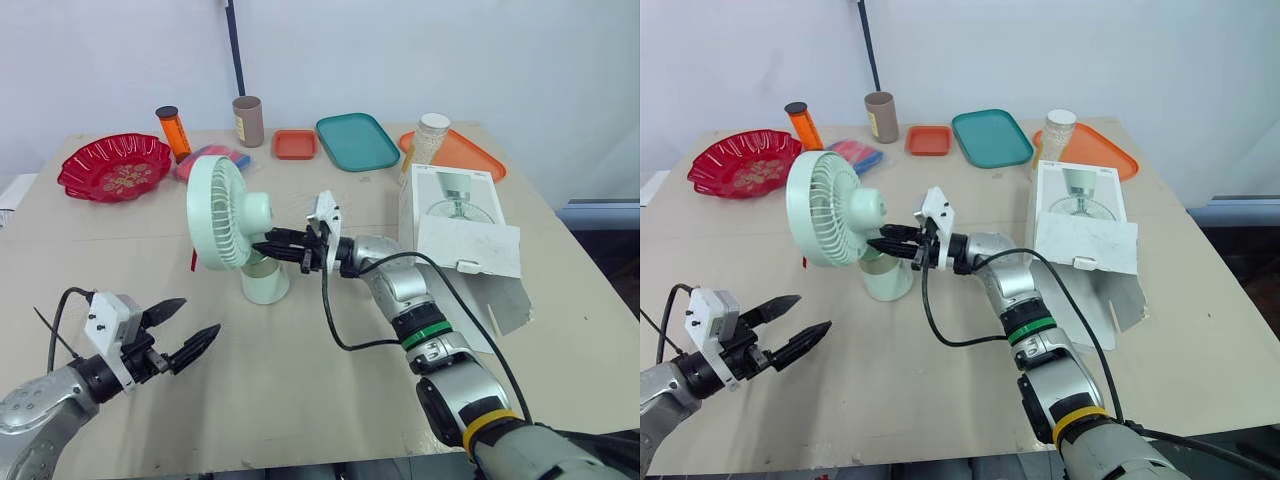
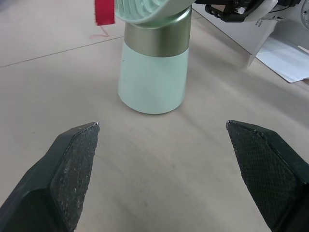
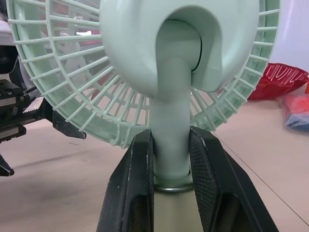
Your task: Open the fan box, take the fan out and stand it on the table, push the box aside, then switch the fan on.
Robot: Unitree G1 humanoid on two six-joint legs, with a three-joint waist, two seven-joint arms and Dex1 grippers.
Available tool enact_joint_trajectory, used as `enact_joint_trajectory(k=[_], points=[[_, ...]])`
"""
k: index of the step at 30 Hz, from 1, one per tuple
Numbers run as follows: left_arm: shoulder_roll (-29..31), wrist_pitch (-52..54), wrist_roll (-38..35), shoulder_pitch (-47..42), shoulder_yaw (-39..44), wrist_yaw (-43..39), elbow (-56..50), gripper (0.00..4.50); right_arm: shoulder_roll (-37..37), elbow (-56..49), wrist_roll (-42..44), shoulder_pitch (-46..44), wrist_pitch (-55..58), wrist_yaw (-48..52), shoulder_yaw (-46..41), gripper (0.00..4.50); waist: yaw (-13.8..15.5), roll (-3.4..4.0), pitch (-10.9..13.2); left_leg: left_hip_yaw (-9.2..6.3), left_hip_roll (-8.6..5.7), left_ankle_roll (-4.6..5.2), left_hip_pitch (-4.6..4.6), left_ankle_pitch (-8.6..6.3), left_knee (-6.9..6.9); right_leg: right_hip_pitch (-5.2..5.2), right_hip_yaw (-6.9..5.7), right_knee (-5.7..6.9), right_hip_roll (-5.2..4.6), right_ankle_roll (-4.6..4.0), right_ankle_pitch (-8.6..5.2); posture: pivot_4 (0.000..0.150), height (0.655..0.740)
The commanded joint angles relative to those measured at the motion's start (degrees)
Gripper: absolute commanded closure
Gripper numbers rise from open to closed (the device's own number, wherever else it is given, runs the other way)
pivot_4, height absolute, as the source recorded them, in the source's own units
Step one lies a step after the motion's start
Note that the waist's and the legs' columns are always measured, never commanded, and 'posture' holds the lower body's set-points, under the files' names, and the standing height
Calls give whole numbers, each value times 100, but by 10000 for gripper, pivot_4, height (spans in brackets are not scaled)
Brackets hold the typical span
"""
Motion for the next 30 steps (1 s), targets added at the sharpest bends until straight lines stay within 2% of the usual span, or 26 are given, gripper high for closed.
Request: enact_joint_trajectory(k=[1,5,7,9,16,24,30], points=[[16,-81,12,-86,3,36,-132,0,33,-149,0,9,-183,165,-58,29377,0,0,0,0,0,0,0,0,0,0,0,0,0,0,0,1500,7400],[26,-75,40,-174,-62,15,-67,0,-34,-270,-12,119,-72,319,-7,15535,0,0,0,1,0,0,2,0,0,0,1,2,0,0,0,1500,7400],[27,-86,61,-210,-99,-11,-32,0,-77,-358,-27,190,-20,380,32,5206,1,0,0,1,0,0,2,0,0,0,1,2,0,0,0,1500,7400],[29,-98,77,-236,-120,-37,1,0,-127,-468,-62,265,12,441,92,1208,1,0,0,0,0,0,2,0,0,0,1,2,0,0,0,1500,7400],[66,-227,136,-260,-63,-198,193,0,-557,-1182,-86,604,384,594,127,1208,3,0,-1,0,-1,0,2,0,0,1,0,2,-1,0,0,1500,7400],[216,-755,443,-661,51,-534,935,0,-1820,-3650,452,1579,1790,201,-392,1208,17,0,0,-1,-4,0,0,0,1,3,-2,0,-4,0,0,1500,7400],[301,-847,500,-1011,83,-660,1289,0,-2290,-4889,745,1961,2563,-415,-700,1208,4,0,0,1,0,1,4,-1,0,5,0,0,2,0,0,1500,7400]])
